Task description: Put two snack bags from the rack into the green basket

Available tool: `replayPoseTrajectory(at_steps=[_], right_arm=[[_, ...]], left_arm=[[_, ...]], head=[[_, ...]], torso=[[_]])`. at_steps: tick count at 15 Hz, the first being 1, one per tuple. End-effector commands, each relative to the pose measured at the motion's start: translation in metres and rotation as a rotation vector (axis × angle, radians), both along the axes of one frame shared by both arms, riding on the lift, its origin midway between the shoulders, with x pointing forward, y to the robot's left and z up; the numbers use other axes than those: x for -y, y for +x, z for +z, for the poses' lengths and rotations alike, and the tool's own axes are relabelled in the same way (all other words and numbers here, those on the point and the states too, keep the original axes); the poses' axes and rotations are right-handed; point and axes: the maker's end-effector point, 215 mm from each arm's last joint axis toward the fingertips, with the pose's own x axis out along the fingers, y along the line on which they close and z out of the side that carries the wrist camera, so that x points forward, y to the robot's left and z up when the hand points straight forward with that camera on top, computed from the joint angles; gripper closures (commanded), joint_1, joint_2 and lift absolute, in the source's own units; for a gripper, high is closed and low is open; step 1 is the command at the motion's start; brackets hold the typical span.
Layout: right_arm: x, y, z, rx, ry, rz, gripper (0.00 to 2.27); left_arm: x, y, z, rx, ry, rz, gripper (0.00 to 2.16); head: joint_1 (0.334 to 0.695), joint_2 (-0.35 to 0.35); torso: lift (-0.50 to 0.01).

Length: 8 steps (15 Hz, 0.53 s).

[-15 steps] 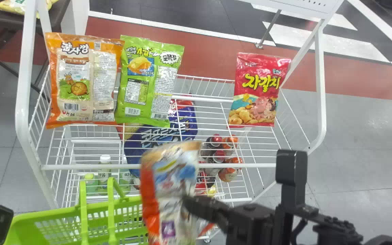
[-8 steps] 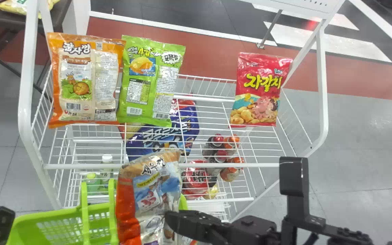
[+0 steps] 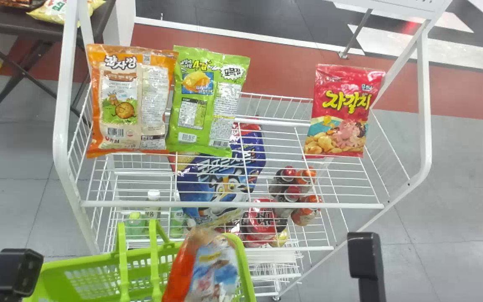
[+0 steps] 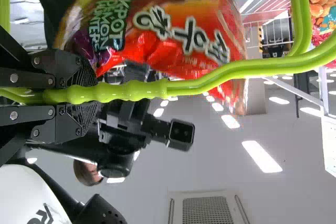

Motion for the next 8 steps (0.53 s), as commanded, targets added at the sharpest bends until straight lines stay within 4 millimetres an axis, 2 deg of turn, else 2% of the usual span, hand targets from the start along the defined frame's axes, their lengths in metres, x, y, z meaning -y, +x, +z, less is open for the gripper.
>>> replayPoseTrajectory(at_steps=[1, 4, 6, 7, 8], right_arm=[[-0.001, -0.004, -0.024, -0.059, -0.012, 0.0, 2.25], [0.0, -0.002, -0.07, -0.145, -0.051, 0.004, 2.25], [0.001, 0.0, -0.088, -0.169, -0.095, 0.017, 2.25], [0.001, 0.004, -0.096, -0.176, -0.109, 0.026, 2.17], [0.001, 0.007, -0.098, -0.175, -0.116, 0.032, 1.82]], left_arm=[[0.001, 0.0, 0.001, 0.001, -0.003, -0.001, 1.19], [0.003, -0.001, 0.002, 0.002, -0.007, -0.003, 1.19], [0.003, -0.001, 0.003, 0.005, -0.006, -0.002, 1.19], [0.003, -0.001, 0.004, 0.008, -0.006, -0.003, 1.19], [0.003, -0.001, 0.004, 0.008, -0.006, -0.003, 1.19]], head=[[0.695, -0.284], [0.695, -0.294], [0.695, -0.296], [0.695, -0.302], [0.695, -0.303]], torso=[[-0.003], [-0.003], [-0.003], [-0.003], [-0.003]])
